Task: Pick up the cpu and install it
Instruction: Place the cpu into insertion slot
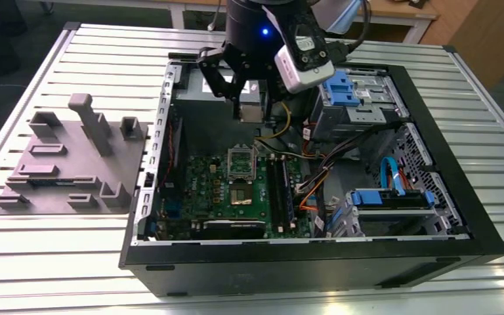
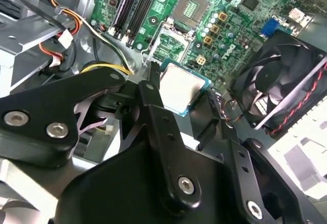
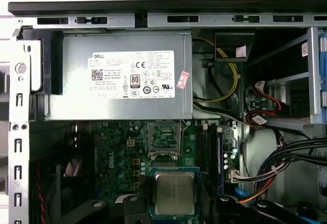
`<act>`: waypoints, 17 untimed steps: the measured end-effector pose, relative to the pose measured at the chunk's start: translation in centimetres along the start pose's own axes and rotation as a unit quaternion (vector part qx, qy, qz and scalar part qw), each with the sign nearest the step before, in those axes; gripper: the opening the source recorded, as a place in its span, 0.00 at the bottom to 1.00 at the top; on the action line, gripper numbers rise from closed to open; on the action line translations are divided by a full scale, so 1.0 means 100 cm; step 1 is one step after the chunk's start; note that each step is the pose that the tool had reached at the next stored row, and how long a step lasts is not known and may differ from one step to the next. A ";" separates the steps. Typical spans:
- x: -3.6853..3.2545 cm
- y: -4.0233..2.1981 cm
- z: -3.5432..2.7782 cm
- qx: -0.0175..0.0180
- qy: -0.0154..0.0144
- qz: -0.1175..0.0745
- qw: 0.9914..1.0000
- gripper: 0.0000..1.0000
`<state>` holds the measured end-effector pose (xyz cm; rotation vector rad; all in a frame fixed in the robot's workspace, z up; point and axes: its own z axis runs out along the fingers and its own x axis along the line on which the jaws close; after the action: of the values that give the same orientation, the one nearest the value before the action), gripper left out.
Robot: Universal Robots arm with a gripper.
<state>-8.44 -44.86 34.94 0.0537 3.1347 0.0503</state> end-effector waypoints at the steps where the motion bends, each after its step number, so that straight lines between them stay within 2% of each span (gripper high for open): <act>1: 0.0000 -0.0002 0.0013 0.000 0.000 0.000 1.000 0.47; 5: -0.0001 -0.0034 0.0066 0.000 0.000 0.000 1.000 0.47; 10: -0.0009 -0.0037 0.0113 0.000 0.000 0.001 1.000 0.47; 17: -0.0010 -0.0038 0.0126 0.000 0.000 0.001 1.000 0.47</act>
<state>-8.34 -45.20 33.67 0.0570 3.1346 0.0501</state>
